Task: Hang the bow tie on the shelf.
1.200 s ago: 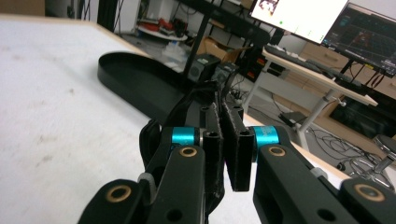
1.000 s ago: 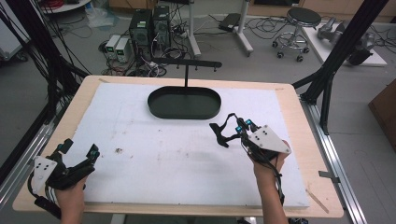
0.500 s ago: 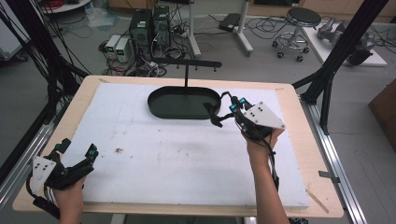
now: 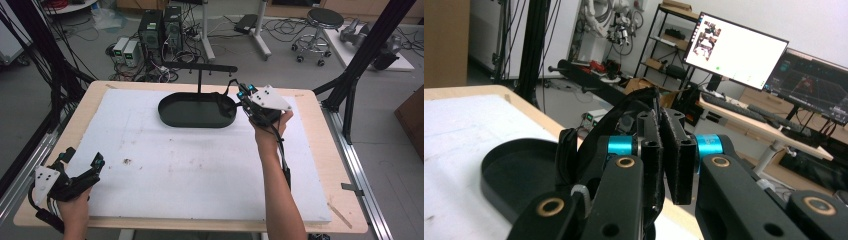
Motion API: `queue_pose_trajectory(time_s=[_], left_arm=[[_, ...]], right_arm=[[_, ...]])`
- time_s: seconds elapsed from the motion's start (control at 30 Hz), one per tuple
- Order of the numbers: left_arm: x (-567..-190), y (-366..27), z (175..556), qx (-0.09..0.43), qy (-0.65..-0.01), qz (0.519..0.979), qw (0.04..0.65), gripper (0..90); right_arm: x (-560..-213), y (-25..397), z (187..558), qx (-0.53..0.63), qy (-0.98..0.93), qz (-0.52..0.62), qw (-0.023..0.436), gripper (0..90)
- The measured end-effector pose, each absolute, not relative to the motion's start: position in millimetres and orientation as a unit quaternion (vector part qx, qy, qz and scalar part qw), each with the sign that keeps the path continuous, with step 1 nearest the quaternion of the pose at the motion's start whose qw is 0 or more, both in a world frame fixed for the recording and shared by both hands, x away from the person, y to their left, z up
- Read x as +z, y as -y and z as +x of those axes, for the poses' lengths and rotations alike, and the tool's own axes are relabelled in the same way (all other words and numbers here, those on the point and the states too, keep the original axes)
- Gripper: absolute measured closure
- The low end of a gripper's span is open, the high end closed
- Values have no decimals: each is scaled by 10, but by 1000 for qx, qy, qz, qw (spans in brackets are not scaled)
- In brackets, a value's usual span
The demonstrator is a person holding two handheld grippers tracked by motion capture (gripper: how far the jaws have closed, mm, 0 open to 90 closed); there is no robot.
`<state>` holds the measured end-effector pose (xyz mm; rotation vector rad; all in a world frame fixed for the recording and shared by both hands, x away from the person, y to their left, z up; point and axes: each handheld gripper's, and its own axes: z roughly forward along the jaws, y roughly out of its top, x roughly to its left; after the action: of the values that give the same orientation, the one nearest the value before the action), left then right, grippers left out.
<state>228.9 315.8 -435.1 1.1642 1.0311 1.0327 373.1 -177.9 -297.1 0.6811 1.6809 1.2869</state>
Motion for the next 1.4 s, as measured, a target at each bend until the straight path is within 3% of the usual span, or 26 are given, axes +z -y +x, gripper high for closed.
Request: queue_pose_trajectory(time_s=[0.57, 1.23, 1.4], left_arm=[[-4347, -3225, 2266, 446, -444, 492, 602, 101], [-4373, -3217, 2307, 432, -450, 486, 612, 101], [-4377, -3224, 2305, 433, -451, 486, 611, 100]], right_arm=[[-2891, 1640, 4362, 520, -663, 308, 441, 863], [-3272, 1682, 4790, 490, -677, 367, 408, 858], [-3318, 1674, 4823, 487, -679, 373, 403, 801]])
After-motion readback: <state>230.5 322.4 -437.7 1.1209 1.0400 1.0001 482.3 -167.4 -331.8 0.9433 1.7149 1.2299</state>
